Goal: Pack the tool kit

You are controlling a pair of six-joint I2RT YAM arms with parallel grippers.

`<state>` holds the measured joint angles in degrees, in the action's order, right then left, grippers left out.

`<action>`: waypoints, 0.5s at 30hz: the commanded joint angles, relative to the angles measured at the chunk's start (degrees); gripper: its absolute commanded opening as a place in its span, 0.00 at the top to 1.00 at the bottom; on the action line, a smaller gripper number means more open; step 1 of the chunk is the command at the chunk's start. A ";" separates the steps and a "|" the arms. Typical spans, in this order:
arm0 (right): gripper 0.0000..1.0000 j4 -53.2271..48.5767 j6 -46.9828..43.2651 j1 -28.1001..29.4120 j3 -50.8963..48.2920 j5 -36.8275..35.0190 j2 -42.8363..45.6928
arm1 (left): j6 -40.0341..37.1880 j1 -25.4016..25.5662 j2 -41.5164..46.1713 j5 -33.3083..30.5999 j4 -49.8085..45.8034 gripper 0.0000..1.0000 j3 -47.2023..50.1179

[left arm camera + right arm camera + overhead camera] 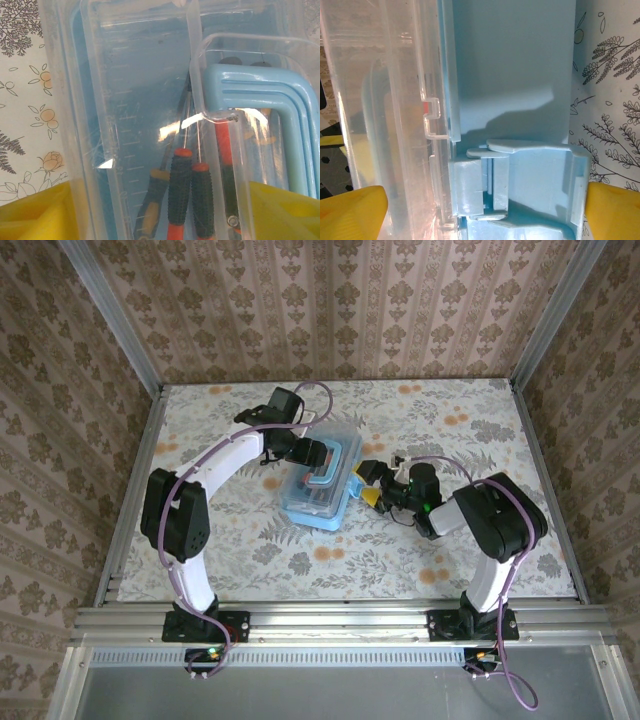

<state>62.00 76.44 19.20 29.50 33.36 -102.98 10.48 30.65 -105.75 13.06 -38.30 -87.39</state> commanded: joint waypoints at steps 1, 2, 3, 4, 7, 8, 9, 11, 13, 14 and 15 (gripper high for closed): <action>0.00 1.23 -1.38 0.31 0.12 1.45 3.09 | -0.11 0.19 -4.10 -1.46 -3.89 0.47 2.53; 0.00 1.11 -1.47 0.31 0.21 1.53 3.20 | -0.11 0.24 -4.11 -1.46 -3.92 0.47 2.49; 0.00 1.19 -1.46 0.31 0.22 1.62 3.29 | -0.15 0.30 -4.11 -1.61 -3.97 0.47 2.49; 0.00 1.13 -1.47 0.31 0.34 1.62 3.44 | -0.19 0.36 -4.06 -1.71 -4.01 0.47 2.50; 0.00 0.35 -1.88 0.31 0.15 1.93 4.63 | -0.37 0.55 -4.04 -2.14 -4.15 0.47 2.40; 0.00 -0.30 -2.15 0.31 0.10 1.88 5.19 | -0.35 0.58 -4.10 -2.23 -4.29 0.47 2.33; 0.00 -0.93 -2.62 0.31 0.00 1.88 5.86 | -0.37 0.71 -4.11 -2.33 -4.35 0.47 2.24; 0.00 -3.11 -3.71 0.31 0.09 1.86 7.34 | -0.46 0.80 -4.10 -2.34 -4.33 0.48 2.23; 0.00 -5.05 -4.81 0.31 0.17 1.70 8.67 | -0.48 0.90 -4.11 -2.42 -4.41 0.48 2.14; 0.00 -6.15 -5.49 0.31 0.35 1.69 9.20 | -0.55 0.90 -4.11 -2.51 -4.48 0.47 2.15; 0.00 -7.10 -5.98 0.31 0.52 1.65 9.43 | -0.55 0.98 -4.10 -2.60 -4.50 0.48 2.06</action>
<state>53.56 72.88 18.76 29.39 32.86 -97.06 10.41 31.09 -105.78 12.43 -38.33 -87.42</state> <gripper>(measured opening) 0.999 0.737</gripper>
